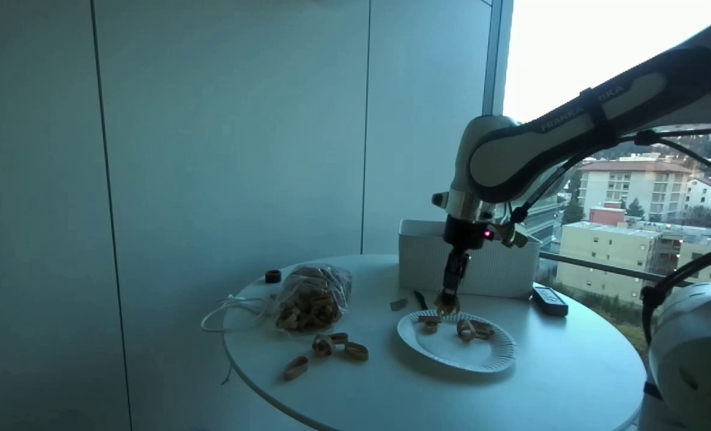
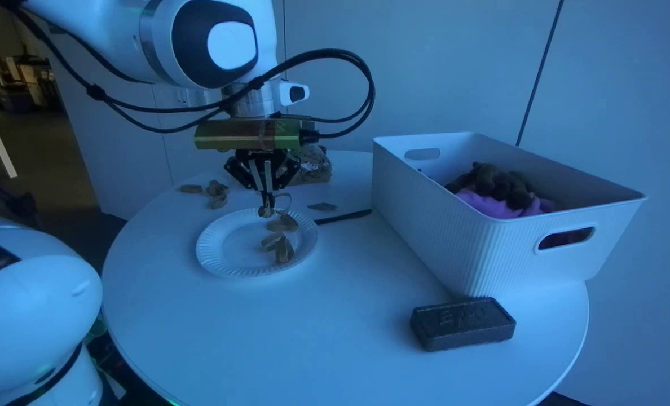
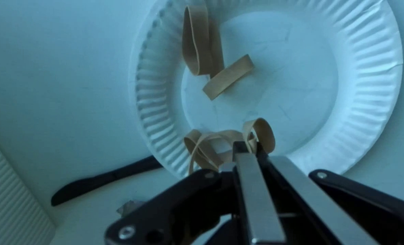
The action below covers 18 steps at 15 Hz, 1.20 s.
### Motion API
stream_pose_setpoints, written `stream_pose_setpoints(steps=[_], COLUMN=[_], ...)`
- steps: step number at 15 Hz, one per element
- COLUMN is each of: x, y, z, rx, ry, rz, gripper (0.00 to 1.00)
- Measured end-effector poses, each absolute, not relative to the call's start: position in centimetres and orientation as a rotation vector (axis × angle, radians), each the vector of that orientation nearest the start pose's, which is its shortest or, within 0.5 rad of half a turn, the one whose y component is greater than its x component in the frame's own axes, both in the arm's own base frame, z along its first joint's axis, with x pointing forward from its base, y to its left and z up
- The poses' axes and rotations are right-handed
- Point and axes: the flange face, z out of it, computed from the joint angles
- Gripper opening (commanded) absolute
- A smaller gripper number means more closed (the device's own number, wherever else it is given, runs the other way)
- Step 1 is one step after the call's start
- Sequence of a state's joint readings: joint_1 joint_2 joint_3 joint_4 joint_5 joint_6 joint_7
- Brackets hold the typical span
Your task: Put some rubber bands on the plate
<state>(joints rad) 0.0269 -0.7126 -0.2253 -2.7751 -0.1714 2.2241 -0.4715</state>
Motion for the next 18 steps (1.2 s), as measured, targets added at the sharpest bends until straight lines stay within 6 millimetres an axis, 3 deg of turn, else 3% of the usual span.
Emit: stream_pose_setpoints(steps=[1, 2, 3, 4, 15, 16, 18], x=[33.4, 33.5, 33.5, 33.6, 32.9, 32.7, 32.5], y=[-6.9, -7.1, -7.2, -7.3, -6.9, -6.9, -6.8], z=[41.4, 40.8, 40.4, 40.0, 40.9, 41.0, 41.2], rx=[-3.111, -3.111, -3.111, -3.111, -3.099, -3.096, -3.095], ry=[-0.631, -0.619, -0.611, -0.604, -0.569, -0.568, -0.571], rz=[-0.206, -0.180, -0.159, -0.142, -0.109, -0.098, -0.091], gripper=[1.00, 1.00, 0.07, 0.32, 0.32, 0.07, 0.07])
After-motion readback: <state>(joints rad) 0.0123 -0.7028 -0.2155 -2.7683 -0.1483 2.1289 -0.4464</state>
